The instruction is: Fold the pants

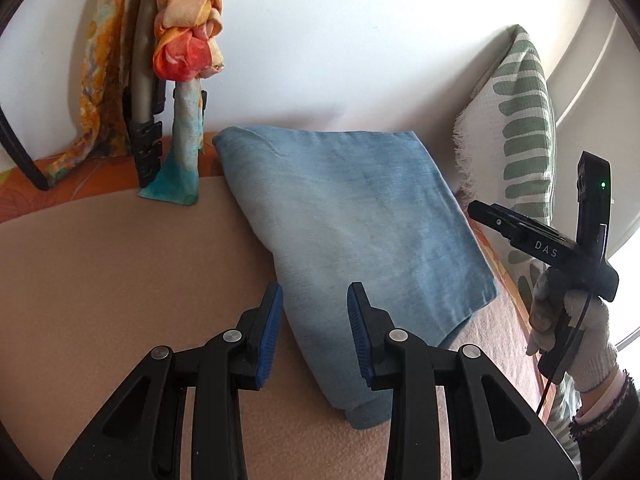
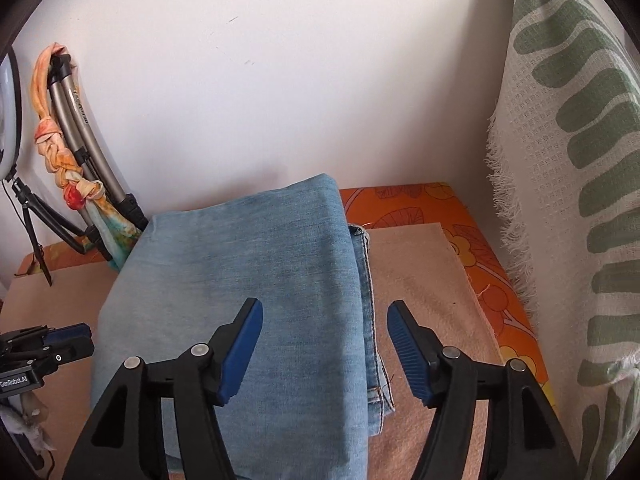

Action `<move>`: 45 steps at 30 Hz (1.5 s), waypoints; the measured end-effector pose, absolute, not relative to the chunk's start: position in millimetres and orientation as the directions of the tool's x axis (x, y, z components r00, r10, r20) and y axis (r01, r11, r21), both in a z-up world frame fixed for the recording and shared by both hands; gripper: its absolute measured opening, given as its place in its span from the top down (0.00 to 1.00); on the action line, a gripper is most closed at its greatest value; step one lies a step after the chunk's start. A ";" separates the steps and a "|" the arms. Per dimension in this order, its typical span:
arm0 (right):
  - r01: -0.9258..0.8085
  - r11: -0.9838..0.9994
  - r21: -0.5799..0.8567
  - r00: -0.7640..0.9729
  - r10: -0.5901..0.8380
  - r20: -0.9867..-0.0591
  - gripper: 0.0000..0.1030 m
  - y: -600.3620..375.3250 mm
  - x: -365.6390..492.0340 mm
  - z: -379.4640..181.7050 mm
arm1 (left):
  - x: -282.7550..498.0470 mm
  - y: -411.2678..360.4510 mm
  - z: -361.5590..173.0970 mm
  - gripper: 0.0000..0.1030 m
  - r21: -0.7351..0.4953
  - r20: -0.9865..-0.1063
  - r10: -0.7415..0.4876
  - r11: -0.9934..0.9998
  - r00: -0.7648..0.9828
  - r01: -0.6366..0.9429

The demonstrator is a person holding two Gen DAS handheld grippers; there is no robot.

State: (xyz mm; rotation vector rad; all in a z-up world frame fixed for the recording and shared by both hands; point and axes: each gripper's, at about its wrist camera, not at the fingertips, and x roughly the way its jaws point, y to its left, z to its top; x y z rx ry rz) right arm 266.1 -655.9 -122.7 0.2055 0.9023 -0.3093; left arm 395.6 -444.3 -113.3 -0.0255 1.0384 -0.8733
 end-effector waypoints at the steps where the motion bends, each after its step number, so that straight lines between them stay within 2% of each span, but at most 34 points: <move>1: 0.346 0.937 0.039 0.582 -0.182 -0.792 0.30 -653.3 263.5 -118.1 | 392.2 -441.8 -109.5 0.69 -0.404 -0.735 -0.643 0.672 0.218 0.621; 5: 0.344 0.938 0.038 0.599 -0.188 -0.778 0.24 -640.5 248.5 -102.1 | 377.6 -435.1 -94.4 0.67 -0.413 -0.715 -0.664 0.653 0.217 0.635; 7: 0.346 0.938 0.030 0.602 -0.198 -0.773 0.22 -632.9 238.3 -93.8 | 367.2 -428.4 -85.4 0.50 -0.406 -0.702 -0.673 0.647 0.233 0.645; 8: 0.343 0.939 0.029 0.607 -0.198 -0.770 0.21 -628.4 232.6 -89.1 | 361.9 -425.4 -81.4 0.47 -0.398 -0.696 -0.675 0.646 0.244 0.652; 12: 0.335 0.942 0.024 0.624 -0.203 -0.755 0.17 -610.6 208.4 -72.1 | 336.2 -417.2 -64.8 0.45 -0.340 -0.699 -0.665 0.634 0.264 0.695; 16: 0.343 0.939 0.007 0.637 -0.227 -0.737 0.12 -591.9 181.8 -56.3 | 315.6 -402.3 -51.6 0.31 -0.325 -0.687 -0.670 0.631 0.283 0.705; 20: 0.351 0.936 -0.016 0.640 -0.252 -0.726 0.03 -572.4 153.3 -42.4 | 295.1 -386.2 -39.7 0.31 -0.314 -0.679 -0.671 0.631 0.297 0.709; 26: 0.377 0.925 -0.050 0.642 -0.300 -0.705 0.00 -549.0 116.4 -24.2 | 264.9 -357.4 -24.3 0.31 -0.327 -0.661 -0.688 0.623 0.299 0.711; 35: 0.378 0.925 -0.041 0.664 -0.302 -0.685 0.00 -508.0 67.3 -3.3 | 217.0 -310.8 -9.1 0.27 -0.286 -0.649 -0.673 0.648 0.354 0.706; 38: 0.385 0.921 -0.058 0.667 -0.321 -0.672 0.00 -490.7 49.9 2.8 | 199.1 -295.9 -6.2 0.21 -0.300 -0.633 -0.686 0.644 0.358 0.704; 45: 0.395 0.919 -0.015 0.693 -0.308 -0.651 0.00 -464.3 18.4 9.0 | 166.9 -272.4 -2.6 0.21 -0.281 -0.618 -0.681 0.658 0.393 0.699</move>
